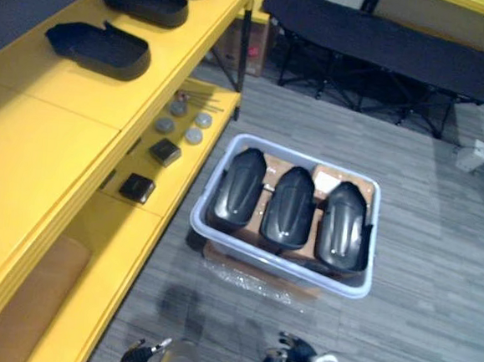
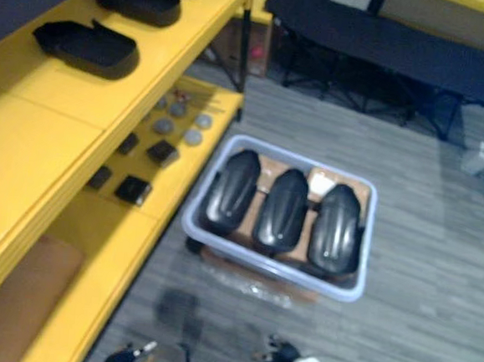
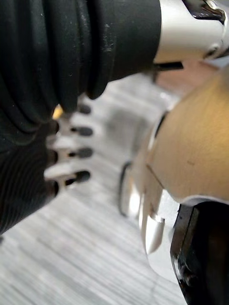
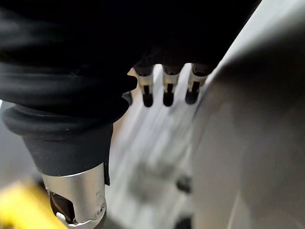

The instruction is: Walk over and take plastic housings, then place them on the shelf

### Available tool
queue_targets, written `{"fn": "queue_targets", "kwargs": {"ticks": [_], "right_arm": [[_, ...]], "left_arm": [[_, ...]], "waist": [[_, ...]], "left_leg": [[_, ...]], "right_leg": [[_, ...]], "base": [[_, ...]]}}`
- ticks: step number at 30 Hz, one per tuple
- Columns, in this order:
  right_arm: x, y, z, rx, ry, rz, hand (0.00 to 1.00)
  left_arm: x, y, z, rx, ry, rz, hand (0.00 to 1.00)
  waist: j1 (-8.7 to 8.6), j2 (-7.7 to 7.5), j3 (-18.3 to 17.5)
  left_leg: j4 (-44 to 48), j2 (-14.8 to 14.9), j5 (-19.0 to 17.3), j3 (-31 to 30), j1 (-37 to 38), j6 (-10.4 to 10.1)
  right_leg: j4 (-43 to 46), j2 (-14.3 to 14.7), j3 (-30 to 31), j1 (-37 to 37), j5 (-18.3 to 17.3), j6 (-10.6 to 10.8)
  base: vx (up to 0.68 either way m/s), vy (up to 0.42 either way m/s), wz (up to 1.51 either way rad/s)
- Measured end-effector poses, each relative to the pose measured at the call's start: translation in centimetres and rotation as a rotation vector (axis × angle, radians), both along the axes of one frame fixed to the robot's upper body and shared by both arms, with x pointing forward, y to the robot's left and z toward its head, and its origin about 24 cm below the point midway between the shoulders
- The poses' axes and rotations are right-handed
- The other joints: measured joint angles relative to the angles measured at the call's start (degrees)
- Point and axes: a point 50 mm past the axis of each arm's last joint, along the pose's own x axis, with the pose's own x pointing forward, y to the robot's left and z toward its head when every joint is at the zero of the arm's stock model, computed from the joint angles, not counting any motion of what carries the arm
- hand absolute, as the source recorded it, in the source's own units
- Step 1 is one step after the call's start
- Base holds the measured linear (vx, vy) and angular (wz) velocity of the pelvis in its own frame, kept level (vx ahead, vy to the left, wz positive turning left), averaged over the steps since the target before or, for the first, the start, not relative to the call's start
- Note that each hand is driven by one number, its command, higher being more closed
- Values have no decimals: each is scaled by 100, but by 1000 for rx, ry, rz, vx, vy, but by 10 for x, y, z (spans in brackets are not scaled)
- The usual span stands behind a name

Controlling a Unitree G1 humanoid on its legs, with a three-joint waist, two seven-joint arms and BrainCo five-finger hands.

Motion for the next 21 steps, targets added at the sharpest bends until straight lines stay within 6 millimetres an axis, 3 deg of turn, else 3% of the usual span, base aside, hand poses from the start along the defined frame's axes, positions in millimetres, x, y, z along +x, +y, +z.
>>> {"fn": "queue_targets", "kwargs": {"ticks": [4, 5, 10, 14, 18, 21], "right_arm": [[-42, -19, -11, -53, 132, -107, 0], [-73, -15, -16, -79, 151, -198, 0], [-72, -15, -16, -80, 147, -203, 0], [-69, -20, -15, -89, 117, -269, 0], [-33, -18, -8, -90, -34, -219, 0], [30, -3, 19, -151, -317, 79, 0]], "left_arm": [[-3, 1, -1, 2, 12, 0, 0], [-4, 1, -2, 23, 38, -60, 0], [-6, 1, -2, 23, 41, -59, 0], [-3, -1, -1, 40, 13, -48, 0], [5, 1, 5, 70, -72, 4, 0], [8, 4, 9, 130, -117, 49, 0]], "waist": [[-124, 29, -123], [-296, 29, -395], [-291, 58, -408], [-290, 129, -332], [-111, 73, -105], [-1, 27, 117]], "left_leg": [[-188, 6, 3, 144, 279, 3], [-590, -88, 309, 339, 346, -18], [-468, -71, 276, 282, 226, 8], [11, -60, 102, 38, -94, 61], [97, -193, 118, -143, -342, 106], [166, -298, 214, -349, -776, 148]], "right_leg": [[-55, -3, 125, 124, 25, 23], [-166, -37, 280, -77, 244, 0], [-76, -102, 204, -109, 211, 7], [849, -306, -66, -451, -206, 27], [1657, -649, -258, -926, -392, 53], [1505, -710, -512, -1013, -425, 9]], "base": [[-23, 21, -13], [-9, 11, -11], [-8, 10, 6], [-54, 56, 32], [-121, 22, 19], [-143, -13, 54]]}}
